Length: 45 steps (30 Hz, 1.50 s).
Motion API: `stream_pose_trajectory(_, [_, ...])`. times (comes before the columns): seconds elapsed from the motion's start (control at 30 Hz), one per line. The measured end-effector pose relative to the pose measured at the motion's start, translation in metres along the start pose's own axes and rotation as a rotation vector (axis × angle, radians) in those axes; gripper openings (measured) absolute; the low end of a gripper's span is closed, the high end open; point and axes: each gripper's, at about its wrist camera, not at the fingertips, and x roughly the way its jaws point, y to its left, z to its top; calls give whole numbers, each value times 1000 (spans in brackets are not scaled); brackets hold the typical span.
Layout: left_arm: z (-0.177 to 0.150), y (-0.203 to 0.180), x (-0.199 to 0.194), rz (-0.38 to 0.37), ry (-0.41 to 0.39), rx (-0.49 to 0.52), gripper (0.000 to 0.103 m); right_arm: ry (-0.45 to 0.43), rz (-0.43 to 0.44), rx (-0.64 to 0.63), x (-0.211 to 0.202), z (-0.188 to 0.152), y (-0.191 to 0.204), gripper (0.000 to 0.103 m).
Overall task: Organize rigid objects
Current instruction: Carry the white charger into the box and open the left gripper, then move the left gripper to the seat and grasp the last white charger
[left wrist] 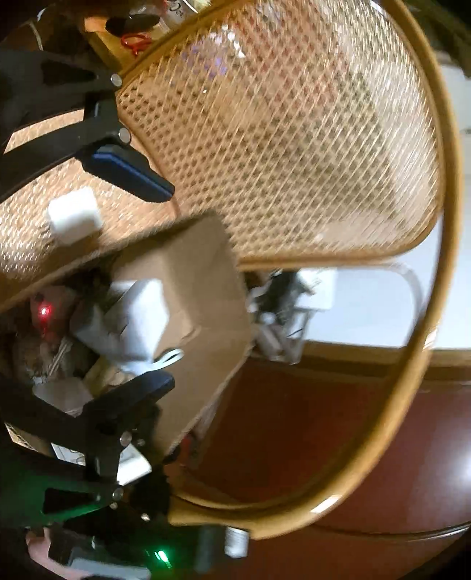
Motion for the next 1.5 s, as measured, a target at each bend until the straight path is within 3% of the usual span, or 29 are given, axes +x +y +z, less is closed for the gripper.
stream_pose_trajectory(0.07, [1, 16, -12, 8, -43, -48, 102, 0, 0, -1, 0, 0, 0, 8])
stream_pose_trajectory(0.13, [-2, 32, -17, 18, -44, -82, 103, 0, 2, -1, 0, 0, 0, 8])
stream_pose_trajectory(0.5, [-53, 90, 22, 213, 207, -92, 102, 2, -1, -4, 1, 3, 0, 8])
stream_pose_trajectory(0.83, [-68, 82, 56, 170, 302, -67, 102, 42, -63, 13, 1, -1, 1, 7])
stream_pose_trajectory(1.5, [-80, 95, 118, 126, 479, -221, 102, 52, -102, 31, -7, -7, 0, 8])
